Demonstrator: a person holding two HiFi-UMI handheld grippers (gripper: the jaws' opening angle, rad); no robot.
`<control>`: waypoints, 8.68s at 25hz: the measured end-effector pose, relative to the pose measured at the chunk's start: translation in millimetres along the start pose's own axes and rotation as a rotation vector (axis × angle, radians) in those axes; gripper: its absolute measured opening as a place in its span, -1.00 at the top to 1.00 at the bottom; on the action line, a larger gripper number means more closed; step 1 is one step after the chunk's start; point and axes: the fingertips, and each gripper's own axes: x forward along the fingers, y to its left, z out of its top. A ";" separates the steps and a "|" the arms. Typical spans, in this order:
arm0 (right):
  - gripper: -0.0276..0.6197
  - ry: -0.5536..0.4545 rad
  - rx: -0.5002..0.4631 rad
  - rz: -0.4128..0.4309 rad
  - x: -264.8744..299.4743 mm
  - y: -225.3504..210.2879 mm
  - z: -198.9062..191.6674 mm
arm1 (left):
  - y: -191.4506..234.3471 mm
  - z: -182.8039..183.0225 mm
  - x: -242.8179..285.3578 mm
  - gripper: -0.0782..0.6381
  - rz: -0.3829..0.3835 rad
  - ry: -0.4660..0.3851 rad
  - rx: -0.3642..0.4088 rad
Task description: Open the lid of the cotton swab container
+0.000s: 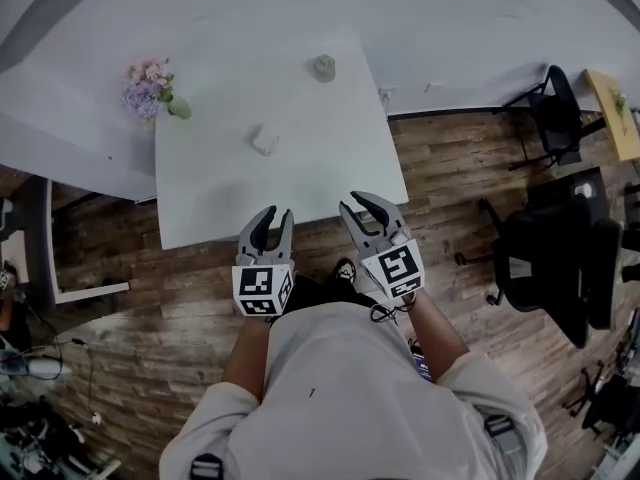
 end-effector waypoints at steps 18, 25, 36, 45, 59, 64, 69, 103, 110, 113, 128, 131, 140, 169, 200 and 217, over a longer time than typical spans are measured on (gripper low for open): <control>0.60 0.137 -0.050 0.062 175.6 -30.4 3.2 | 142.1 2.0 118.2 0.45 -0.023 0.084 -0.048; 0.60 0.214 -0.039 0.060 231.6 -29.6 4.1 | 178.3 -10.7 153.6 0.44 -0.111 0.162 -0.060; 0.59 0.325 -0.101 0.237 253.0 -32.6 -39.7 | 159.2 -70.2 161.9 0.44 -0.023 0.292 -0.112; 0.59 0.366 -0.096 0.308 252.4 -31.1 -66.2 | 151.0 -104.4 164.9 0.44 0.031 0.368 -0.118; 0.59 0.410 -0.062 0.245 262.5 -33.1 -77.2 | 170.9 -142.9 202.4 0.43 -0.018 0.440 -0.066; 0.59 0.425 -0.054 0.222 260.6 -33.1 -80.4 | 175.3 -148.4 213.5 0.37 -0.035 0.440 -0.054; 0.59 0.430 -0.036 0.190 260.0 -38.0 -81.2 | 175.1 -148.9 223.7 0.30 -0.069 0.446 -0.025; 0.60 0.441 0.021 0.081 244.9 -57.9 -84.0 | 177.2 -157.6 263.6 0.18 -0.148 0.373 0.055; 0.60 0.441 0.020 0.104 244.4 -52.6 -85.4 | 177.7 -152.4 257.8 0.20 -0.162 0.373 0.077; 0.60 0.438 0.017 0.113 244.0 -51.3 -83.6 | 178.0 -147.3 255.2 0.21 -0.163 0.366 0.084; 0.60 0.395 -0.010 0.152 243.4 -47.2 -68.5 | 166.3 -100.3 240.0 0.21 -0.200 0.256 0.117; 0.60 0.369 -0.026 0.160 243.6 -48.9 -57.8 | 159.4 -86.2 236.7 0.21 -0.240 0.244 0.145; 0.60 0.290 -0.098 0.196 240.6 -61.8 -21.2 | 128.0 -50.1 226.2 0.21 -0.423 0.217 0.232; 0.14 0.309 -0.462 0.759 218.7 -14.7 9.5 | 82.8 -30.9 186.0 0.21 -0.815 0.207 0.449; 0.33 0.436 -0.348 0.935 201.2 -4.1 -3.9 | 63.3 -47.6 173.3 0.21 -0.907 0.226 0.569; 0.32 0.409 -0.183 0.938 205.4 -3.5 5.1 | 63.6 -46.7 171.0 0.21 -0.892 0.206 0.533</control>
